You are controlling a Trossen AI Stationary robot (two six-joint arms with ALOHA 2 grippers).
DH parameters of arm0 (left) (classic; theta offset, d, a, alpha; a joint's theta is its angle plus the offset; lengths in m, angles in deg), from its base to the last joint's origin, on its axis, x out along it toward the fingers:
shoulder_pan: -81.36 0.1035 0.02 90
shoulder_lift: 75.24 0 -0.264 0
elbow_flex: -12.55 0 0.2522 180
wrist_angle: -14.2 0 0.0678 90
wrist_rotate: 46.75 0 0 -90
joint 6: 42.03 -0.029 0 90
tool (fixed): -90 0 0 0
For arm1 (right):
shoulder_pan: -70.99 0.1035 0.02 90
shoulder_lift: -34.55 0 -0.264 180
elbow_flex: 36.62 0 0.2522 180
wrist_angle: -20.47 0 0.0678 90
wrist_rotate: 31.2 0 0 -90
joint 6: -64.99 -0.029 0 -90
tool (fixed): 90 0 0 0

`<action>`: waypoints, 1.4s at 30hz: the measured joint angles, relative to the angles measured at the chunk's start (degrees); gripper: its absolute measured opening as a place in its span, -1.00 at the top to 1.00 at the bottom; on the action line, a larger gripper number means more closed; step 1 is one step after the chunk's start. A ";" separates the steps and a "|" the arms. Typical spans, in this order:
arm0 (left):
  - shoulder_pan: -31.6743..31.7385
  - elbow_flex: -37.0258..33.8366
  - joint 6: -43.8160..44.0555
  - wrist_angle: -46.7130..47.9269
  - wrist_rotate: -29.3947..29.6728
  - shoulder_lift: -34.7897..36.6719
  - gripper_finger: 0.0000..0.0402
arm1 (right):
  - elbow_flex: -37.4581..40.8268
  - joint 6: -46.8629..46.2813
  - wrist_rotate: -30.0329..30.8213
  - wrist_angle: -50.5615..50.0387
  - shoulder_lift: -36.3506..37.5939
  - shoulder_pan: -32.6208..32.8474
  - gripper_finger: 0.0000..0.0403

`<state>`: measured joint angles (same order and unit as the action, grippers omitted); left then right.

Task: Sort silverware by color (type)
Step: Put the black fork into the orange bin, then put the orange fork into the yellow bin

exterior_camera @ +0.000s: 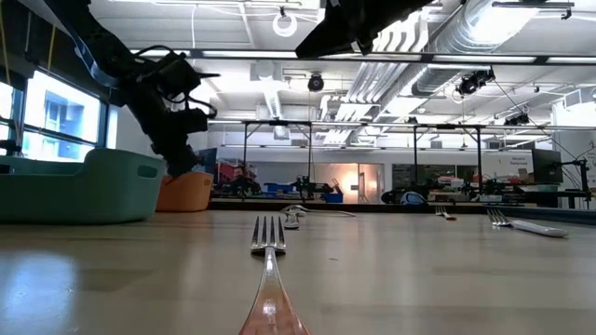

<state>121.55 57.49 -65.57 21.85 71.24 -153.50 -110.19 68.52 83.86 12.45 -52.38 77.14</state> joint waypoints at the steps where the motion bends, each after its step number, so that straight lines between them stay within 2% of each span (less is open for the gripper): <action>1: 0.00 0.00 0.51 0.03 0.00 0.00 0.84 | 0.00 -0.02 0.00 0.00 0.00 -0.02 1.00; 7: -0.02 0.00 2.26 0.00 0.00 0.00 0.81 | 0.00 -0.04 0.00 -0.38 -0.99 0.00 1.00; 16: -0.15 0.00 4.23 -0.80 -0.68 0.04 0.92 | -0.02 -0.04 -0.02 -0.58 -6.77 -0.63 1.00; 23: -0.17 0.00 6.98 -1.14 -10.78 0.09 0.99 | -0.02 -0.07 -0.13 -0.31 -7.68 -1.36 1.00; 28: -0.94 -0.30 5.67 -1.16 -12.80 1.20 1.00 | 0.26 0.20 0.12 -0.01 -7.67 -1.60 1.00; 32: -0.98 -0.35 6.81 -1.11 -14.48 2.80 1.00 | 5.02 -0.68 -1.59 8.55 -7.63 -3.47 1.00; 37: -1.54 -0.36 8.89 -1.47 -22.67 5.08 1.00 | 13.61 -4.31 -6.95 23.20 -7.63 -7.14 1.00; 39: -2.50 -1.02 9.40 -2.71 -24.52 6.19 1.00 | 15.60 -6.91 -7.52 23.99 -7.63 -8.87 1.00; 42: -4.46 -4.77 10.98 -10.10 -26.89 8.20 1.00 | 16.83 -11.28 -7.08 21.80 -7.63 -11.23 1.00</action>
<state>117.09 52.72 -54.59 11.75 44.35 -145.29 -93.36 57.24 76.78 34.25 -60.01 65.91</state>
